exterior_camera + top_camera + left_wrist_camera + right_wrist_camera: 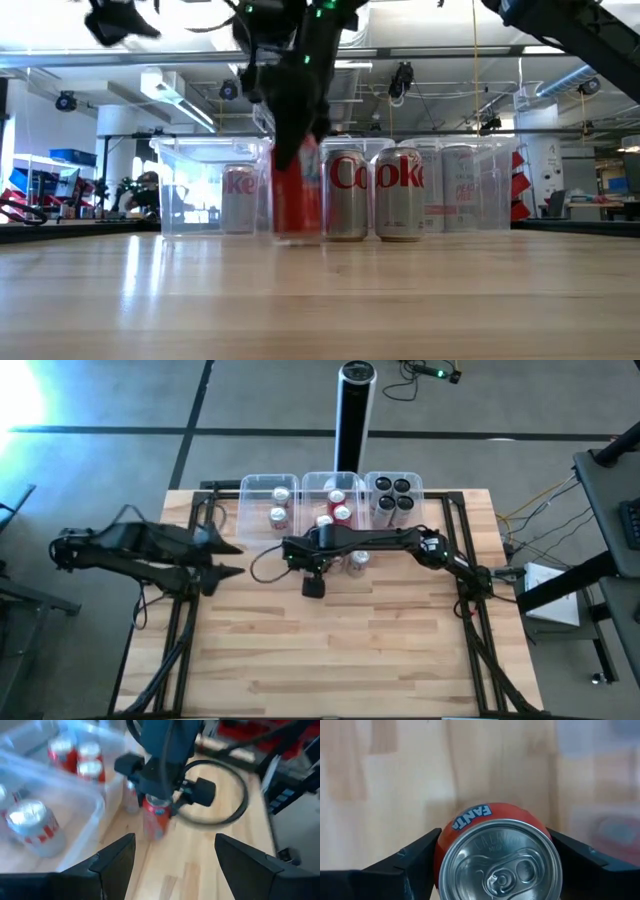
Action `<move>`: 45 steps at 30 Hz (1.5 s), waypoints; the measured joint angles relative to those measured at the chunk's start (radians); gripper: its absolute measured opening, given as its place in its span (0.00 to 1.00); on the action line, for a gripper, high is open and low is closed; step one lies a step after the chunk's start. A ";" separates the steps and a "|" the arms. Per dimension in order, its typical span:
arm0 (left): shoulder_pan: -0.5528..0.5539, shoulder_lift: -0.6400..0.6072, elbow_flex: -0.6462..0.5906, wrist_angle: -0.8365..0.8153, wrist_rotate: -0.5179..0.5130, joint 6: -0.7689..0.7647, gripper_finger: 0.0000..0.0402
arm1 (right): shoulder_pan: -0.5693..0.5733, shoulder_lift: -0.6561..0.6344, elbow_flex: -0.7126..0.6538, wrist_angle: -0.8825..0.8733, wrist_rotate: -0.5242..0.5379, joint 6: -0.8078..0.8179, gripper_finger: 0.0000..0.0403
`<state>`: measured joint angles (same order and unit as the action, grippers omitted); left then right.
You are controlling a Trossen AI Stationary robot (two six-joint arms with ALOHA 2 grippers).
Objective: Sort soda cans
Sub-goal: Put the orange soda can into the center transparent bin
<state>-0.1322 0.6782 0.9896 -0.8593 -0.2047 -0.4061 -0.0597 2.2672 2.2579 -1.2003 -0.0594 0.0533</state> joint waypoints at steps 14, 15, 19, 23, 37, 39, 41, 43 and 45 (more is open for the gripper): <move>0.000 -0.048 0.125 0.157 -0.046 0.172 0.64 | -0.134 -0.312 0.080 0.132 0.248 0.004 0.74; 0.000 -0.046 0.120 0.168 -0.054 0.178 0.64 | -0.158 -0.319 0.080 0.135 0.273 0.003 0.74; 0.000 -0.037 0.102 0.187 -0.070 0.182 0.64 | -0.251 -0.320 0.083 0.108 0.287 0.017 0.74; 0.000 -0.036 0.082 0.174 -0.103 0.174 0.64 | -0.310 -0.247 0.073 0.075 0.280 0.034 0.74; 0.000 -0.037 0.073 -0.023 -0.180 0.006 0.64 | -0.359 -0.076 0.074 0.128 0.291 0.064 0.74; 0.000 -0.037 0.072 -0.023 -0.181 0.004 0.64 | -0.364 -0.075 0.074 0.119 0.292 0.067 0.74; 0.000 -0.037 0.071 -0.021 -0.183 0.004 0.64 | -0.367 -0.075 0.074 0.117 0.299 0.067 0.74; 0.000 -0.036 0.068 -0.022 -0.203 0.005 0.64 | -0.371 -0.074 0.074 0.126 0.301 0.067 0.74; 0.000 -0.036 0.068 -0.024 -0.227 0.006 0.64 | -0.374 -0.073 0.068 0.131 0.307 0.067 0.74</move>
<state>-0.1322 0.6426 1.0573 -0.8833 -0.4320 -0.4005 -0.4340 2.1941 2.3263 -1.0688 0.2478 0.1200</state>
